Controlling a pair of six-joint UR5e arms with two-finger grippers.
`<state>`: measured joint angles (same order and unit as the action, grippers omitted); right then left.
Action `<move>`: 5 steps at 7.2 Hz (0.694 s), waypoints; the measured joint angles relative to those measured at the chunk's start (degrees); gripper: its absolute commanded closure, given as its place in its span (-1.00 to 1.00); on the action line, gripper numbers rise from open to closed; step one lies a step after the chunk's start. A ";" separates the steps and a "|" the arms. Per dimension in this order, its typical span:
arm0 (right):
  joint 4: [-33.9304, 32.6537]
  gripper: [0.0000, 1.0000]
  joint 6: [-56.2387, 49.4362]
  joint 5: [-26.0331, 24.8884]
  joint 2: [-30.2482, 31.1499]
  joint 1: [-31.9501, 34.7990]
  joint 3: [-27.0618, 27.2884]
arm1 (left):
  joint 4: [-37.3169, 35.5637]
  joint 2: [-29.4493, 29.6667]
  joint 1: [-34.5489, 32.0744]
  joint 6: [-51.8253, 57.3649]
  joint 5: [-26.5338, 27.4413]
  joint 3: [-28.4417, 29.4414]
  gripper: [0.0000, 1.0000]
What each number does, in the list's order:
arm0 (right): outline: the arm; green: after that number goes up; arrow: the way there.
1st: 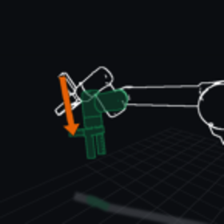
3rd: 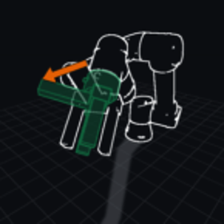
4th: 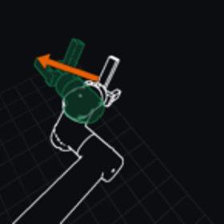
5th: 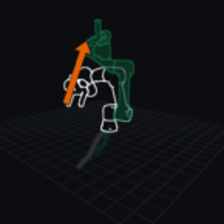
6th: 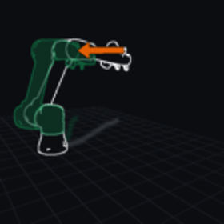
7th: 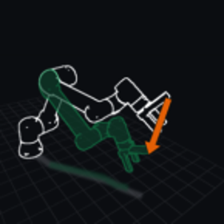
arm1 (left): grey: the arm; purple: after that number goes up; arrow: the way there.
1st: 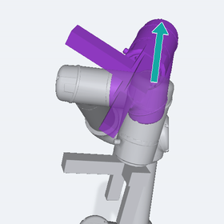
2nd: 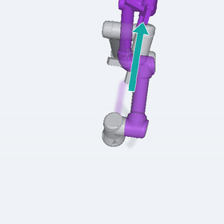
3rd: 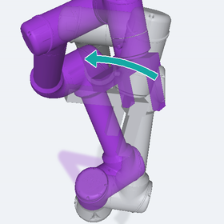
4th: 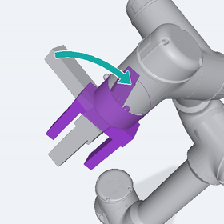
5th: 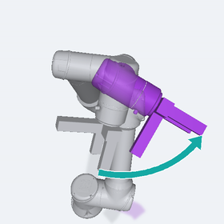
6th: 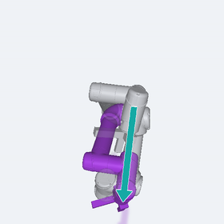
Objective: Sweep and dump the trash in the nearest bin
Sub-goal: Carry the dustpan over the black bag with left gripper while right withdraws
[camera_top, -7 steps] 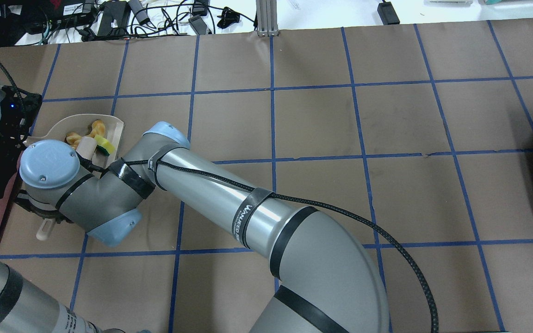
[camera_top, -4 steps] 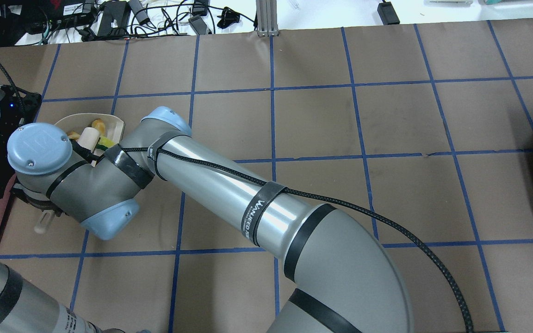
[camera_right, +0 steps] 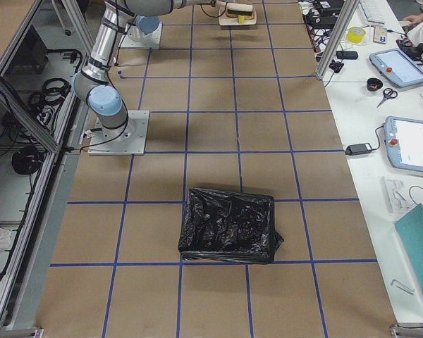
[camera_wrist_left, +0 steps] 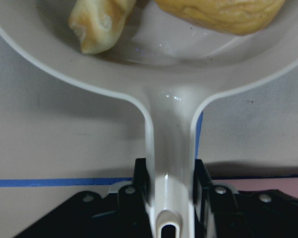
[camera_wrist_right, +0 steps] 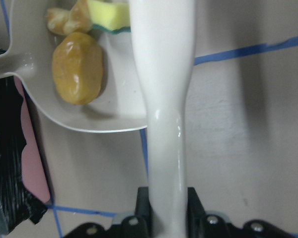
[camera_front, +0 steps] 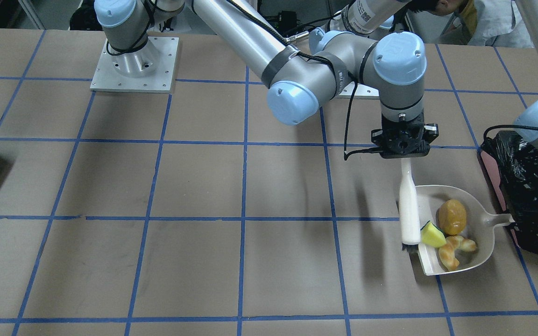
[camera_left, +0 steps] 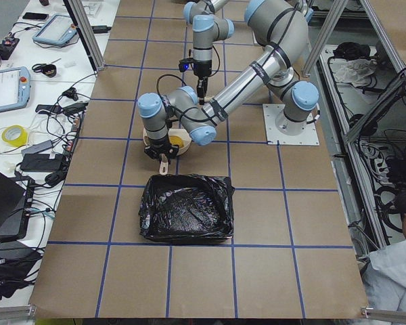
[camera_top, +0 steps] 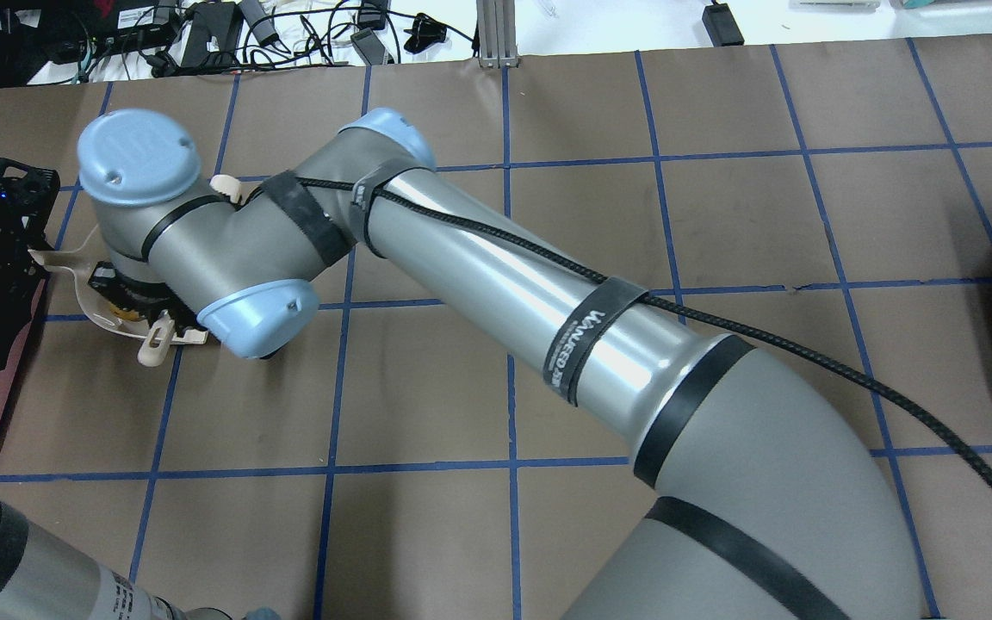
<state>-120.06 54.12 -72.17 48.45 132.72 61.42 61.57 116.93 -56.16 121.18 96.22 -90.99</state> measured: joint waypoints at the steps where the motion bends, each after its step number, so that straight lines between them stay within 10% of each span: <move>1: 0.32 1.00 -4.74 -1.02 2.59 -3.10 4.16 | 2.67 -0.57 1.33 -0.46 -3.23 0.48 1.00; 5: 1.19 1.00 -19.05 -7.11 16.03 -14.43 23.23 | 17.91 -4.96 7.12 -0.29 -10.40 5.45 1.00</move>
<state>-118.88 35.07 -79.28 64.48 118.29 84.66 79.48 111.97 -49.04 120.89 85.82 -85.54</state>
